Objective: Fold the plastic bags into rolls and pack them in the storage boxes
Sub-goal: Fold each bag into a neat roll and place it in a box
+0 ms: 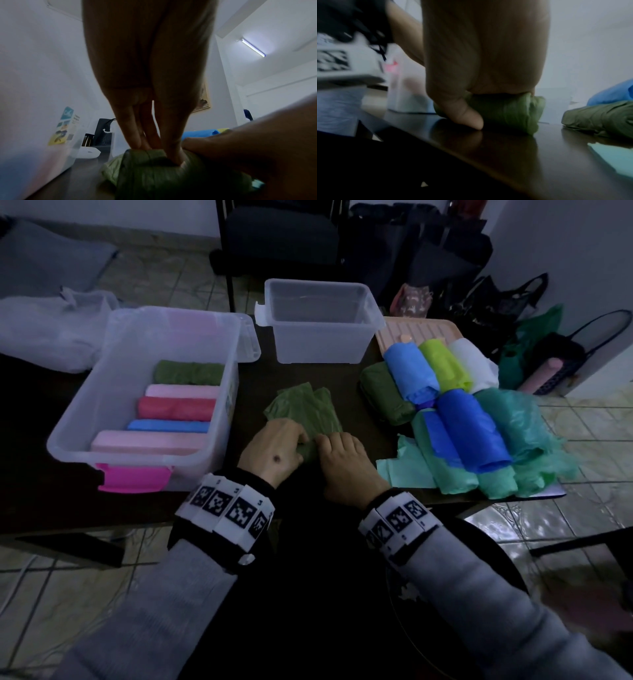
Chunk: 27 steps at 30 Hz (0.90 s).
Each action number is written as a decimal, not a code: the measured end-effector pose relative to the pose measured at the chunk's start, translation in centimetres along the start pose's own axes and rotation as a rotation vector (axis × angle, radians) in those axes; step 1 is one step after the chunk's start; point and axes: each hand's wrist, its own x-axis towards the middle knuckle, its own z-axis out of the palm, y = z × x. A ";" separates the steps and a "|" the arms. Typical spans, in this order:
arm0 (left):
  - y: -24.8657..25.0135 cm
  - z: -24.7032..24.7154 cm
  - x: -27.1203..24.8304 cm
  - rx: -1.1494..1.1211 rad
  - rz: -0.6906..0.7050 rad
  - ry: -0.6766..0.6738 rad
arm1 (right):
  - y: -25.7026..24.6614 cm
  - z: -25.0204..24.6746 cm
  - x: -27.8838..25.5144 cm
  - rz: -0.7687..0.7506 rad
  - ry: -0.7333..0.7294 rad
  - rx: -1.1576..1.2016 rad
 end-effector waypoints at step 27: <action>-1.6 -1.1 0.2 -0.039 0.020 -0.183 | 0.8 -0.9 -0.8 -0.064 -0.055 0.347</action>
